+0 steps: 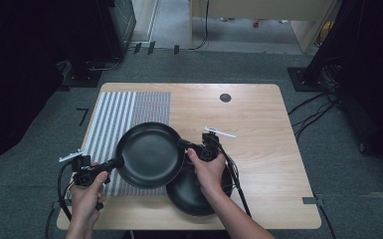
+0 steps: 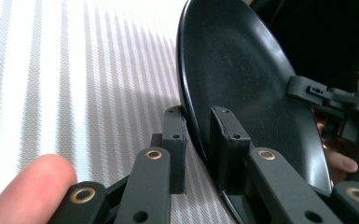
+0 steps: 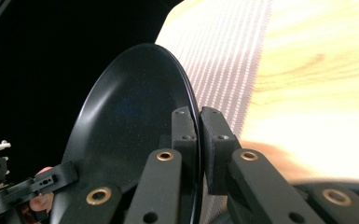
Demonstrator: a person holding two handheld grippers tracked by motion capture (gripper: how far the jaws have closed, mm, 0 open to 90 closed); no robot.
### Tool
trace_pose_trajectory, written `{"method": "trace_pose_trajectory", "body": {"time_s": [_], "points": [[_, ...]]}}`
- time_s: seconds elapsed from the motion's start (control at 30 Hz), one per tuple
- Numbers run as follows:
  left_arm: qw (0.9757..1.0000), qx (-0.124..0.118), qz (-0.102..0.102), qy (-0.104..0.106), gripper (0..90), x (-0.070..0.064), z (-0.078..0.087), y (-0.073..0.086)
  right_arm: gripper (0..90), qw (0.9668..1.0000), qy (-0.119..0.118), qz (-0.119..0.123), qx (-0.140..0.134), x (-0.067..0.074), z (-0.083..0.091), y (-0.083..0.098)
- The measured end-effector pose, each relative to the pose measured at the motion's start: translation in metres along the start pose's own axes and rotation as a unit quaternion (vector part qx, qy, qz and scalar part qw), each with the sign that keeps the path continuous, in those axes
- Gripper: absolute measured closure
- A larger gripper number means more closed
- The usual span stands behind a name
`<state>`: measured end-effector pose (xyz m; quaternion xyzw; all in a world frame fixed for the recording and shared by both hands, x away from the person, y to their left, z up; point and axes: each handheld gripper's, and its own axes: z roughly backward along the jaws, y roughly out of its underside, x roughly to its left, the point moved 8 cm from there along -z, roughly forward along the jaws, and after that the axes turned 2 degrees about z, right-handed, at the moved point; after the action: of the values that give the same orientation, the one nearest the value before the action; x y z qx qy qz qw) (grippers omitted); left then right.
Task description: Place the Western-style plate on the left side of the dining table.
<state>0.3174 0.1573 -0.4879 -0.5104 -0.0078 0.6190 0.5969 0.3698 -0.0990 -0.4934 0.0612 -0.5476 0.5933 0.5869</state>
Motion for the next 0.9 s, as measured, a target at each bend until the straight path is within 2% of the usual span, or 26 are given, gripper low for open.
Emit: {"method": "trace_pose_trajectory", "body": {"time_s": [0.2, 0.47, 0.57, 0.63, 0.67, 0.83, 0.9], "points": [[0.9995, -0.019, 0.006, -0.025, 77.6, 0.020, 0.004, -0.015, 84.4, 0.9999, -0.002, -0.005, 0.013, 0.006, -0.035, -0.006], [0.9981, -0.029, 0.033, -0.043, 77.4, 0.053, -0.001, -0.031, 84.5, 0.9993, 0.008, -0.003, 0.038, 0.011, -0.077, -0.015], [0.9972, -0.029, 0.042, -0.056, 77.4, 0.066, -0.008, -0.037, 84.5, 0.9989, 0.012, -0.007, 0.045, 0.008, -0.093, -0.018], [0.9969, -0.029, 0.042, -0.059, 77.5, 0.069, -0.009, -0.039, 84.5, 0.9983, 0.013, -0.015, 0.054, 0.005, -0.102, -0.018], [0.9962, -0.029, 0.045, -0.068, 77.5, 0.076, -0.014, -0.043, 84.5, 0.9978, 0.012, -0.022, 0.061, 0.003, -0.108, -0.018], [0.9952, -0.026, 0.057, -0.075, 77.6, 0.089, -0.025, -0.050, 84.3, 0.9968, 0.021, -0.030, 0.071, -0.004, -0.123, -0.021], [0.9942, -0.033, 0.068, -0.076, 77.9, 0.096, -0.033, -0.054, 84.1, 0.9965, 0.029, -0.031, 0.072, -0.009, -0.134, -0.026]]}}
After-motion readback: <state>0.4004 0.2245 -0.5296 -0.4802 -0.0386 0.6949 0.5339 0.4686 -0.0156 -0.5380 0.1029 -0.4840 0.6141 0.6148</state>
